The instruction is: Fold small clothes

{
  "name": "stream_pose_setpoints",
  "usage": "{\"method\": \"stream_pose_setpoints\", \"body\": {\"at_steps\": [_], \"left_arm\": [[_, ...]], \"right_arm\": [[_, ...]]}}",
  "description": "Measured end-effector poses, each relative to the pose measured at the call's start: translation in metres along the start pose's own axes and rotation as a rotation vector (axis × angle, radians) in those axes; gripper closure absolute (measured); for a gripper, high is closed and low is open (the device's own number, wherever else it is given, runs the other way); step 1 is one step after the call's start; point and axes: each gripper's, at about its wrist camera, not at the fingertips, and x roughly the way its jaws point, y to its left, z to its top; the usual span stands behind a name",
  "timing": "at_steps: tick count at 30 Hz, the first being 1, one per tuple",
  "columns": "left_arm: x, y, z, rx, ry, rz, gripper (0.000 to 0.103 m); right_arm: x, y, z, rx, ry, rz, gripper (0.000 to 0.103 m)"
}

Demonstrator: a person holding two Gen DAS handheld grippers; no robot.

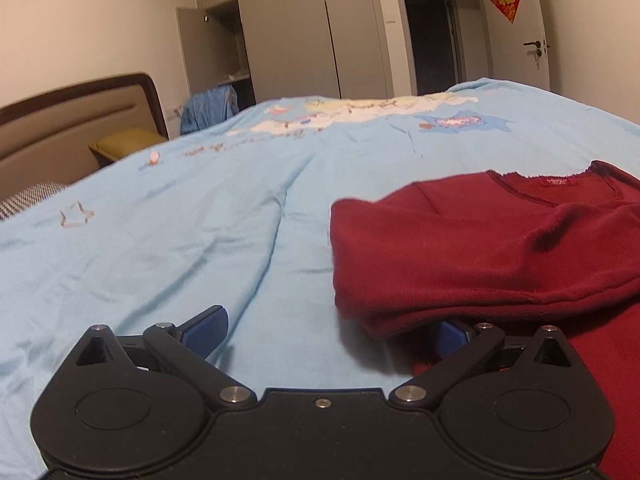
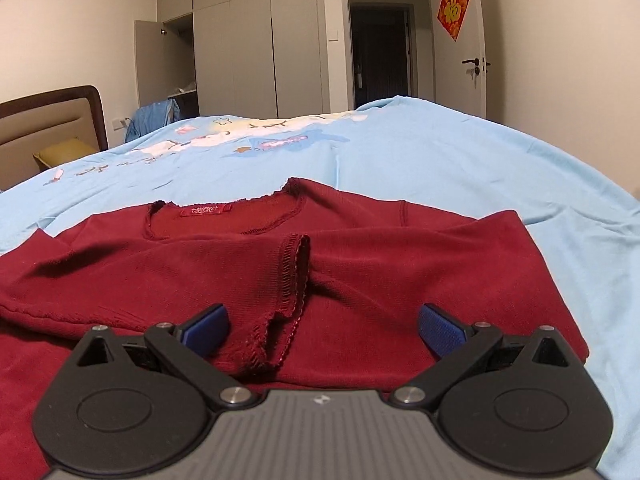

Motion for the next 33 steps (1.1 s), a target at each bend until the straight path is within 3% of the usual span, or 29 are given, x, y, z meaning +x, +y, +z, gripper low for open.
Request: {"method": "stream_pose_setpoints", "body": {"at_steps": [7, 15, 18, 33], "left_arm": [[0.008, -0.005, 0.014, 0.016, -0.046, 0.074, 0.008], [0.012, 0.016, 0.009, -0.12, -0.001, 0.133, 0.01], [0.019, 0.023, 0.005, -0.168, 0.041, 0.119, 0.01], [0.014, 0.028, -0.003, -0.204, 0.084, 0.122, 0.007]], "right_arm": [[-0.002, -0.002, -0.001, 0.004, -0.008, 0.004, 0.0], [-0.002, -0.002, -0.001, 0.005, -0.009, 0.005, 0.0], [-0.002, -0.002, -0.001, 0.005, -0.009, 0.005, 0.0], [-0.002, -0.002, -0.001, 0.005, -0.01, 0.005, 0.0]]}}
